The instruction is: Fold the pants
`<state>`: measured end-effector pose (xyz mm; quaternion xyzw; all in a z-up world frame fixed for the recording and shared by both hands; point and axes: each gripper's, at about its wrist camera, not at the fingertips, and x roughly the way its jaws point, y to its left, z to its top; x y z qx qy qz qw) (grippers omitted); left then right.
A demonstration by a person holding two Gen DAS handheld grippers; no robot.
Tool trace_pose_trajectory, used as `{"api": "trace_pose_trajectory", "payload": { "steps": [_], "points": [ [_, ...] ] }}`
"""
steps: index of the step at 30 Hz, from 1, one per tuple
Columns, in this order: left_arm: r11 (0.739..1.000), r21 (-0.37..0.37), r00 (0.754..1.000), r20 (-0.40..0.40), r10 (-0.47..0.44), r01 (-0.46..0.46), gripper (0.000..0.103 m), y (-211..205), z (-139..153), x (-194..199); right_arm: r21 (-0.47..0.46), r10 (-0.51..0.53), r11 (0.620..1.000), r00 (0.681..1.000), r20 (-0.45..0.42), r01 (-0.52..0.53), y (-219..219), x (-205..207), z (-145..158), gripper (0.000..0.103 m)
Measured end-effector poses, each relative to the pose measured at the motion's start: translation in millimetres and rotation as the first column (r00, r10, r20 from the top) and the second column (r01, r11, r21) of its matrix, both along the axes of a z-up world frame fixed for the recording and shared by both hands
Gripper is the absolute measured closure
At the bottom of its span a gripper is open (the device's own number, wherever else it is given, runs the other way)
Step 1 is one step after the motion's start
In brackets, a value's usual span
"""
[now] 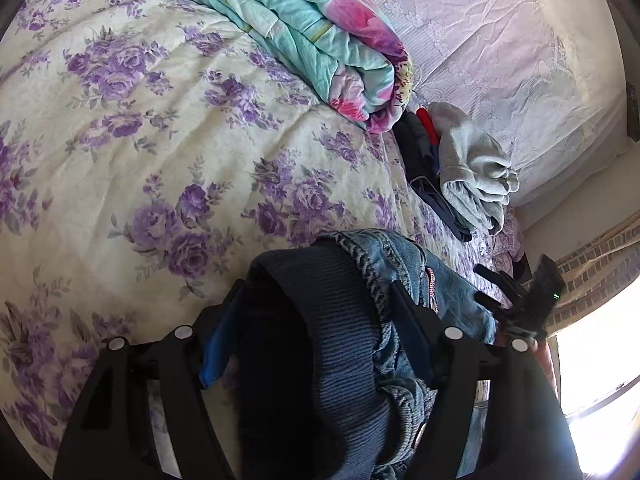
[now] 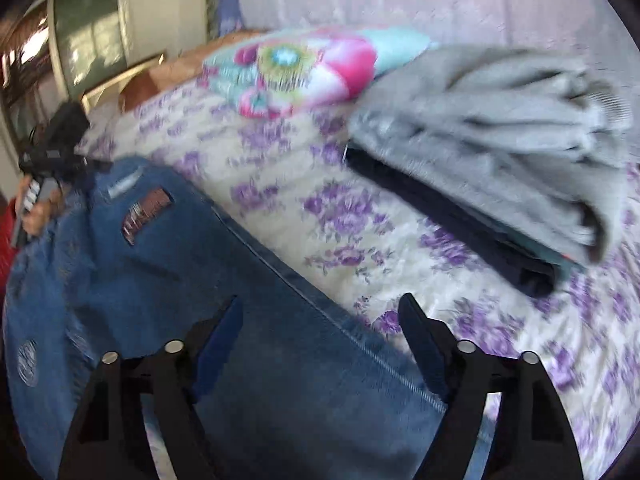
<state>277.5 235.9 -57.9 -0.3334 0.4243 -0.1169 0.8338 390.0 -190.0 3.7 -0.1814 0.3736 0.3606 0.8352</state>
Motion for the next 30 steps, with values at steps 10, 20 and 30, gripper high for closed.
{"api": "trace_pose_trajectory", "payload": {
  "steps": [10,20,30],
  "points": [
    [0.999,0.027,1.0,0.018,-0.021,0.021,0.04,-1.7,1.4,4.6,0.11,-0.04,0.992,0.991,-0.126,0.054,-25.9,10.9,-24.8,0.088],
    [0.998,0.055,0.984,0.177,-0.011,0.002,0.05,-5.1,36.3,-24.5,0.146,-0.084,0.987,0.994,0.068,0.073,-37.3,-83.1,54.6,0.095],
    [0.99,0.137,0.944,0.32,-0.079,0.036,0.052,-23.4,82.4,-126.5,0.221,-0.08,0.975,0.975,0.209,0.033,-62.4,-242.7,86.9,0.097]
  ]
}}
